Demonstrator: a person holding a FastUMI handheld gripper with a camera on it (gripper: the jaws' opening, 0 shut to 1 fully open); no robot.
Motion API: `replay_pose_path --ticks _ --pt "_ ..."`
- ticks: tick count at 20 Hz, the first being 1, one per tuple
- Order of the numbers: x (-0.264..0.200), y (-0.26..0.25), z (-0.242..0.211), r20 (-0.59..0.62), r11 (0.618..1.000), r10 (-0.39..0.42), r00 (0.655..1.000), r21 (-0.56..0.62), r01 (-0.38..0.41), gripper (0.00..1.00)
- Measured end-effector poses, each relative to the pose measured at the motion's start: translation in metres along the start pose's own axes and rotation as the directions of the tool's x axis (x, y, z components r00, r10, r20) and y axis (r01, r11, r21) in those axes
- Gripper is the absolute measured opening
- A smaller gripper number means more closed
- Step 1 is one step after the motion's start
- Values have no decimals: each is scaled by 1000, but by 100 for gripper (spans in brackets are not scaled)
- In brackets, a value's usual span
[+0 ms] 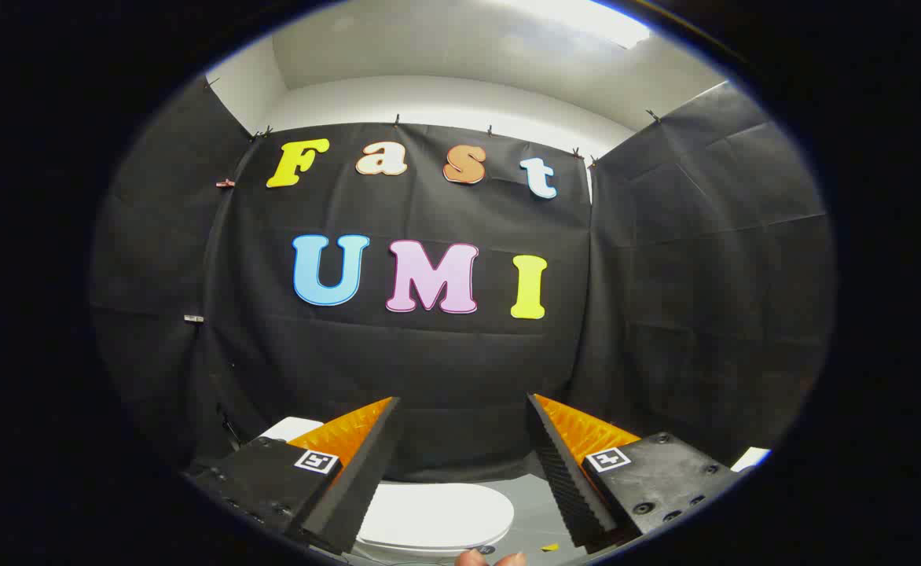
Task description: Open the toilet lid.
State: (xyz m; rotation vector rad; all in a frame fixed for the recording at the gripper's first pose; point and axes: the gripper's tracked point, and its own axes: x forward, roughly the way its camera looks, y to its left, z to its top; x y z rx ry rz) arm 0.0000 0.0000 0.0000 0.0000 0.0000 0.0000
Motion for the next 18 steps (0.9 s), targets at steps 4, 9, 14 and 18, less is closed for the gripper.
replay_pose_path --ticks 4,9,14,18 --pt "-2 1 1 1 1000 2 1000 -1 -2 98" --pt "-2 2 1 0 1000 2 1000 -5 -2 98" --pt "-3 5 2 0 1000 6 1000 -12 -6 98" --pt "-3 6 1 -3 1000 9 1000 -8 -9 98"
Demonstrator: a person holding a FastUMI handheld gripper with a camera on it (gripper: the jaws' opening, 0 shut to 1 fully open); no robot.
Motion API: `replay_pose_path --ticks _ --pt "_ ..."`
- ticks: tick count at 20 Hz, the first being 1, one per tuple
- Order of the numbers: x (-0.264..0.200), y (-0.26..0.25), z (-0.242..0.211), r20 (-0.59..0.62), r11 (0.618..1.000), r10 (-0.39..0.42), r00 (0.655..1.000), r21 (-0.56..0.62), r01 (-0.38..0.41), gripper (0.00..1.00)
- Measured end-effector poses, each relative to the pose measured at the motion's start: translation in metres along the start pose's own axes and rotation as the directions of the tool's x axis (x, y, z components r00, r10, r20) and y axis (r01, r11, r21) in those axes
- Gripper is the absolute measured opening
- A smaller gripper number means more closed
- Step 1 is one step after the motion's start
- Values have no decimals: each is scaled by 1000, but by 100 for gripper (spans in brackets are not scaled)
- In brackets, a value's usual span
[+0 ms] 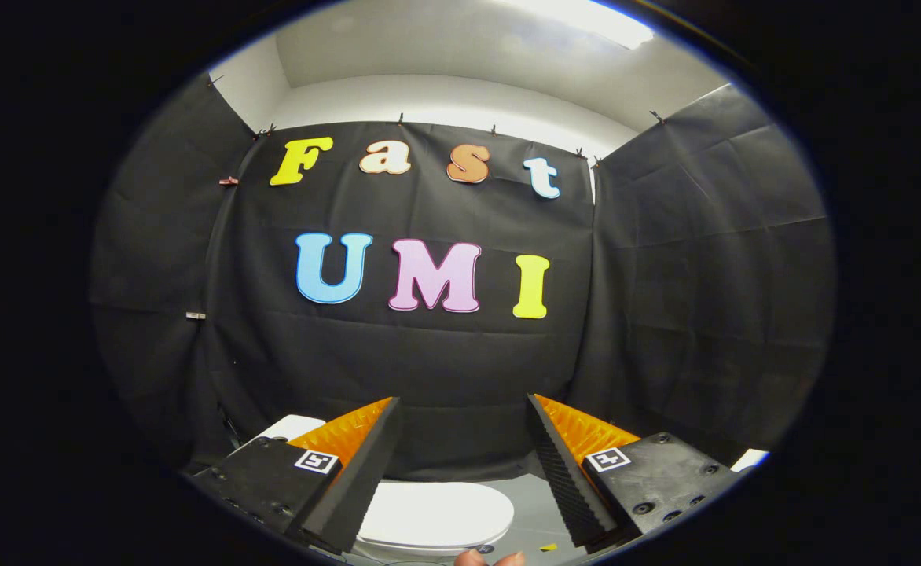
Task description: Open the toilet lid.
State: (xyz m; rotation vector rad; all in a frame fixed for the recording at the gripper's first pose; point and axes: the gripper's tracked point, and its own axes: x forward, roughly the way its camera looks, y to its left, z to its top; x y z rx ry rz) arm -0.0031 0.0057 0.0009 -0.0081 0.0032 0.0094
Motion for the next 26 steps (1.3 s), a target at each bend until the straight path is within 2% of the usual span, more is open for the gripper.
replay_pose_path --ticks 4,7,16,22,26 --pt "4 -2 -13 -10 1000 10 1000 1 -10 98" --pt "12 -8 -41 -45 1000 21 999 7 -20 98" --pt "46 -23 -137 -129 978 159 979 153 -139 98" --pt "65 -64 -227 -255 945 183 950 312 -98 99" --pt "71 -83 -294 -340 881 230 912 472 -46 99"
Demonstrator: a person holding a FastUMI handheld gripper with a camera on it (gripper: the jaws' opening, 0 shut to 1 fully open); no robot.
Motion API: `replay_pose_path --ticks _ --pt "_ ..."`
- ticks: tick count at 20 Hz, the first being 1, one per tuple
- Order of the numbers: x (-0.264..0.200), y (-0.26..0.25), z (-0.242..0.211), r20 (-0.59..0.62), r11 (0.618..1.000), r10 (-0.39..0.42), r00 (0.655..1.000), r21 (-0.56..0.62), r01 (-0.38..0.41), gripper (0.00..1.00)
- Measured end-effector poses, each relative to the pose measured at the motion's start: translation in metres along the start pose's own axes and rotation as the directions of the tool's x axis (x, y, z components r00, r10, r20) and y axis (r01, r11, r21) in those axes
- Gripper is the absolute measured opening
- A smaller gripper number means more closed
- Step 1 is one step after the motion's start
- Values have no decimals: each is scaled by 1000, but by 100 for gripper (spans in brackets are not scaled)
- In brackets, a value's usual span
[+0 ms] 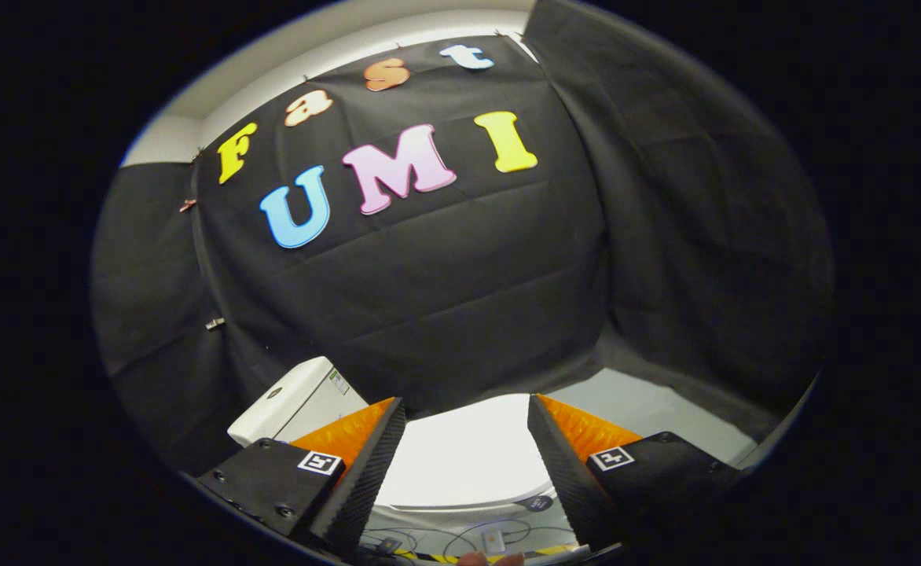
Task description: Open the toilet lid.
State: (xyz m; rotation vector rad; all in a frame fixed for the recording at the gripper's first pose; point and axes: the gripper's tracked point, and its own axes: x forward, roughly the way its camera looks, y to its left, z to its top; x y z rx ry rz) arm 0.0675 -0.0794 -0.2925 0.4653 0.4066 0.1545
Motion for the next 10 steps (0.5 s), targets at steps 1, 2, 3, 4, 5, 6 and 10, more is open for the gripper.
replay_pose_path --ticks 1,2,3,4,5,6,10 --pt "5 -11 -11 -17 999 0 1000 42 0 99" --pt "10 -22 -23 -35 997 2 999 79 0 98" --pt "17 -31 -36 -55 993 8 998 117 -1 99" --pt "20 -41 -50 -78 988 11 997 157 2 99" --pt "25 -50 -64 -99 981 13 995 195 7 99" --pt "30 -57 -79 -118 974 16 993 227 11 99" --pt "46 -95 -144 -223 938 10 975 341 68 99"
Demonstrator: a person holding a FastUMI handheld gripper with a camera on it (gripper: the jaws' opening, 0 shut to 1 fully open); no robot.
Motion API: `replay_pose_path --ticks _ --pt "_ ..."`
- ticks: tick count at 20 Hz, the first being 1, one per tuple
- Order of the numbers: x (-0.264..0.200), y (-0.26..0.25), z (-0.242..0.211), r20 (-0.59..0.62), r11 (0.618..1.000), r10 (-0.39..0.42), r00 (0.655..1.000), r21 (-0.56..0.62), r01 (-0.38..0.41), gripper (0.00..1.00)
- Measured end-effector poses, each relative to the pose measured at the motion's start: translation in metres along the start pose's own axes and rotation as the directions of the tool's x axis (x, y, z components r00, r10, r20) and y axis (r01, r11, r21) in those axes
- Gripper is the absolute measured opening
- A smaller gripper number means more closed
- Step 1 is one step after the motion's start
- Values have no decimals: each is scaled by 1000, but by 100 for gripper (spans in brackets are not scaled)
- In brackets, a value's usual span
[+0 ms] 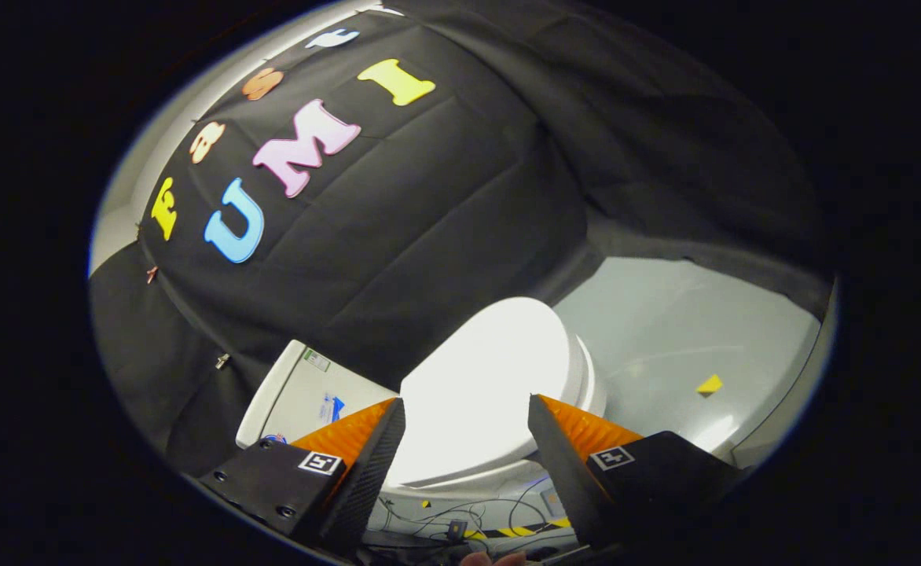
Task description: Open the toilet lid.
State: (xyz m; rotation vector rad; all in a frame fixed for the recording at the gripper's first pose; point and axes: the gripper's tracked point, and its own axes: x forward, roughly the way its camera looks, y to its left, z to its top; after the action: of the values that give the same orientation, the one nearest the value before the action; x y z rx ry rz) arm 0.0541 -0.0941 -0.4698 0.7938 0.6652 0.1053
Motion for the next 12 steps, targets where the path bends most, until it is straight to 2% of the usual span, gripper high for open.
replay_pose_path --ticks 6,12 --pt "31 -69 -65 -145 979 -38 989 193 66 98" --pt "66 -91 -101 -242 964 -34 970 247 95 96"
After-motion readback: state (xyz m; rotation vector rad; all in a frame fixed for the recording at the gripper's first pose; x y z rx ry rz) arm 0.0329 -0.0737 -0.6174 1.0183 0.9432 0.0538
